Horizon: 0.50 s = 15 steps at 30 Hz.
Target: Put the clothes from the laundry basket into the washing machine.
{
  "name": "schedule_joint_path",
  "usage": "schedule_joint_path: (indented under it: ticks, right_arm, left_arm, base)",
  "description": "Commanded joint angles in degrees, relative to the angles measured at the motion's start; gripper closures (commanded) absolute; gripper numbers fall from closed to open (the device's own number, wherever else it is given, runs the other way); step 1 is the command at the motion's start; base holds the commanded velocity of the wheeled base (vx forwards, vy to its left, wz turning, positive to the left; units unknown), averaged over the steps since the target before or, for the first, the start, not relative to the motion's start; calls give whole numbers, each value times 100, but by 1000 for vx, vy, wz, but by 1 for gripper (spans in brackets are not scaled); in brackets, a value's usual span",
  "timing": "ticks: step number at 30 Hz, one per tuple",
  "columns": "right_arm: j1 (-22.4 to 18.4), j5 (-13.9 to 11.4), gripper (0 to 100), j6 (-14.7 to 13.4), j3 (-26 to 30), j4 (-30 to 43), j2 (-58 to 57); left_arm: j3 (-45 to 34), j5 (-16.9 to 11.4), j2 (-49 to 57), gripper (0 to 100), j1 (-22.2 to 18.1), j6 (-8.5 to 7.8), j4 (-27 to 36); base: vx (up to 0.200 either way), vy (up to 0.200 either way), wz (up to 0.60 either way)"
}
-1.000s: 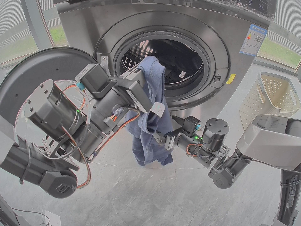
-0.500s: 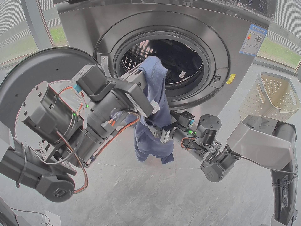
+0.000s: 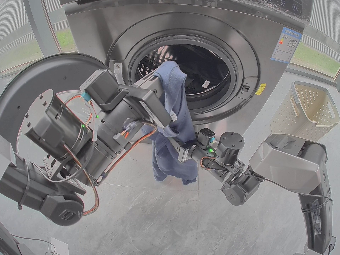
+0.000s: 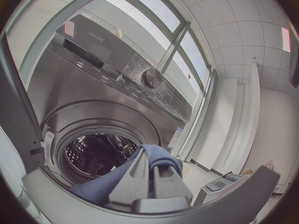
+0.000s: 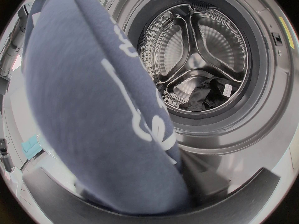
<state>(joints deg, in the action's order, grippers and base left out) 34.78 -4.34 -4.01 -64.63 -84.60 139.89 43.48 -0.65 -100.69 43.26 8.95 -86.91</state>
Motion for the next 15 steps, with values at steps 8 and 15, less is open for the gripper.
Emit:
schedule_joint_path:
  ticks: [8,15]
  right_arm:
    - [-261,12,100,-3,504,-83,-445]
    - [-455,-5,100,-47,575,-83,-1157]
  left_arm:
    - [-367,29,-38,100,-521,2,60]
    - [-1343,12,-539,100,-837,2,33]
  base:
    - [0,0,0]
    - [0,0,0]
